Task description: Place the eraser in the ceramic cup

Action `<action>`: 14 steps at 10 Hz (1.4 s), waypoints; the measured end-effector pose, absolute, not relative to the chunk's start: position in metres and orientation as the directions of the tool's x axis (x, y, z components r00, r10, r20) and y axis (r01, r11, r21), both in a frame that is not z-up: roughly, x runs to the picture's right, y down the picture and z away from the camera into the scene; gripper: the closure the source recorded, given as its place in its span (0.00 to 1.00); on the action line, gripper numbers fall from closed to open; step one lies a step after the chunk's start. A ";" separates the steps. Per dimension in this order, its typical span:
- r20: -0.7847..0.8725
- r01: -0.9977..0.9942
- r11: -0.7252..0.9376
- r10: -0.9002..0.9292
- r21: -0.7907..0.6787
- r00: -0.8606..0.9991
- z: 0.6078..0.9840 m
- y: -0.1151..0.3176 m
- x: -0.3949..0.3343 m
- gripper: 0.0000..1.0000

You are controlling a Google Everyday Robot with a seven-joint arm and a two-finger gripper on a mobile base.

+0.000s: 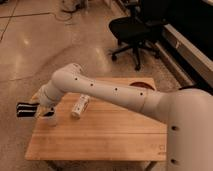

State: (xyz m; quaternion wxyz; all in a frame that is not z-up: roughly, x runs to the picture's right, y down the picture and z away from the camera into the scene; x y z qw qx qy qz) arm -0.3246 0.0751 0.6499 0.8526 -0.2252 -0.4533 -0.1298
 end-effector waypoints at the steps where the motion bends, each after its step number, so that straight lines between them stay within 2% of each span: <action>1: 0.830 0.421 0.866 -0.014 -0.269 0.558 0.657 0.072 -0.329 1.00; 4: 0.823 0.402 0.866 0.017 -0.296 0.568 0.678 0.071 -0.336 1.00; 10: 0.836 0.370 0.867 0.093 -0.335 0.540 0.685 0.078 -0.357 0.99; 11: 0.841 0.365 0.870 0.095 -0.330 0.533 0.684 0.077 -0.361 0.96; 14: 0.860 0.328 0.900 0.090 -0.285 0.502 0.685 0.067 -0.363 0.66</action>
